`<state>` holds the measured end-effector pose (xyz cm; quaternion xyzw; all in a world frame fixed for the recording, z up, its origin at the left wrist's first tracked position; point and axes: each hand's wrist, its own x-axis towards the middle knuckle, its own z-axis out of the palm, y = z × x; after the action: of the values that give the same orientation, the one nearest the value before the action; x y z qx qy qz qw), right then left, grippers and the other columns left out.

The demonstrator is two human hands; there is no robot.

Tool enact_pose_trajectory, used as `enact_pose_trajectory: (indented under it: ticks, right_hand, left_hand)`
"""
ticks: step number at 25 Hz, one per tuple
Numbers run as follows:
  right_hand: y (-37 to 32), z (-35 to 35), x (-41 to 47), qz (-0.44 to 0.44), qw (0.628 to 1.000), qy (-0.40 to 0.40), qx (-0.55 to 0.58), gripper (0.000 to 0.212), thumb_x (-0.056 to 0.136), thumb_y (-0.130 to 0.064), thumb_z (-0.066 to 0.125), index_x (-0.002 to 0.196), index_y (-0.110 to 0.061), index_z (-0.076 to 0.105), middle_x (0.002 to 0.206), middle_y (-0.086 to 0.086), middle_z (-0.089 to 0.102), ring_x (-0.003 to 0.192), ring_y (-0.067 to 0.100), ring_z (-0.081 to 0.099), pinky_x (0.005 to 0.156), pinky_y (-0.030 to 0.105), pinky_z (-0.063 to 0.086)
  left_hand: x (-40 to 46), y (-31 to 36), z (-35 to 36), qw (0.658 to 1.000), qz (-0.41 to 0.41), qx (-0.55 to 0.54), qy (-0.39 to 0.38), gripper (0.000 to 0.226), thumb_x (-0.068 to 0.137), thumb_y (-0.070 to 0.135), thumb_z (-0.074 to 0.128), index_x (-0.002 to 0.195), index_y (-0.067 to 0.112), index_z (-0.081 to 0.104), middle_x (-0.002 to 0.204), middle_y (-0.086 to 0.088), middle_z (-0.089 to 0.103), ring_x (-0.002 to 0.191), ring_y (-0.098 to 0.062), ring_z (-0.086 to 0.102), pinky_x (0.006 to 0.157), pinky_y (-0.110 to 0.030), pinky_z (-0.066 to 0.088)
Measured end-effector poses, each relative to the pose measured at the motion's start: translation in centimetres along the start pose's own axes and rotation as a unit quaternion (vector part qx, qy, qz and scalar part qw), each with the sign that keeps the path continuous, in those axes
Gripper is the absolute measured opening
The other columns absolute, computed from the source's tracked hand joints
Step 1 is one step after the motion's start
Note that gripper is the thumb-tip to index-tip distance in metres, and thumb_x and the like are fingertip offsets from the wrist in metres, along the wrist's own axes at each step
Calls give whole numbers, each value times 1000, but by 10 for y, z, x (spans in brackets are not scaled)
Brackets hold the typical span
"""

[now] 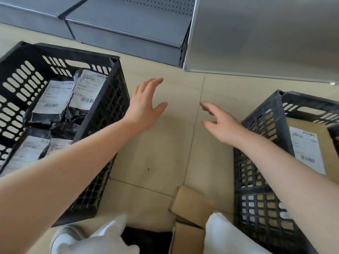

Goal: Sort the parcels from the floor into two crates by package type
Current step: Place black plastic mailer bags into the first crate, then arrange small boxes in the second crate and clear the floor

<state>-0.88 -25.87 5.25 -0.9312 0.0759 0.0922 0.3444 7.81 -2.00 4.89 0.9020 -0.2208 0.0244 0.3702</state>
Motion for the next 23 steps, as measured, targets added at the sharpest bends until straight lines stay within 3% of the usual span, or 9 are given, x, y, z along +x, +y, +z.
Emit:
enact_pose_trajectory:
  ticks: [4, 6, 9, 13, 17, 20, 23]
  right_hand:
    - [51, 33, -48, 91, 994, -53, 42, 57, 102, -28, 50, 155, -37, 29, 159, -13, 34, 120, 17, 54, 93, 27, 40]
    - [72, 55, -67, 142, 985, -62, 78, 56, 103, -30, 51, 155, -34, 30, 160, -9, 34, 134, 17, 46, 102, 29, 37]
    - [94, 90, -90, 217, 962, -96, 132, 56, 103, -33, 51, 155, -30, 30, 161, -6, 33, 147, 19, 32, 113, 36, 31]
    - [110, 123, -110, 295, 932, -96, 188, 58, 103, -35, 50, 156, -25, 29, 162, 2, 32, 147, 24, 33, 115, 39, 30]
    - [119, 137, -113, 435, 873, -94, 198, 61, 104, -38, 46, 156, -13, 27, 155, 13, 39, 138, 33, 42, 108, 43, 39]
    - [119, 141, -116, 505, 828, -142, 201, 57, 105, -47, 39, 151, -12, 37, 142, 15, 48, 119, 35, 52, 93, 44, 51]
    - [114, 143, -123, 542, 773, -161, 287, 46, 107, -45, 36, 135, -10, 50, 124, 16, 58, 98, 31, 58, 81, 41, 50]
  left_hand:
    - [-30, -3, 64, 992, -37, -18, -123, 64, 94, 22, 62, 151, 16, 35, 152, -7, 39, 142, -28, 30, 112, -25, 17]
    - [-44, -7, 85, 981, -98, -42, -162, 61, 96, 25, 59, 152, 19, 34, 153, -6, 38, 144, -27, 29, 113, -29, 20]
    - [-67, -13, 106, 954, -194, -81, -215, 57, 99, 29, 55, 152, 22, 35, 154, -5, 38, 142, -24, 34, 112, -28, 26]
    - [-107, -28, 132, 899, -290, -115, -307, 55, 101, 33, 51, 152, 23, 33, 155, -4, 37, 138, -22, 39, 106, -26, 34]
    - [-131, -35, 144, 821, -347, -89, -445, 50, 101, 26, 46, 150, 16, 39, 153, -5, 41, 136, -23, 41, 111, -33, 37]
    - [-140, -35, 146, 770, -417, -126, -466, 51, 100, 28, 45, 149, 18, 38, 142, -5, 45, 123, -22, 47, 104, -33, 46]
    - [-152, -32, 150, 747, -439, -140, -479, 58, 100, 34, 44, 154, 23, 29, 148, -4, 42, 126, -23, 48, 101, -31, 48]
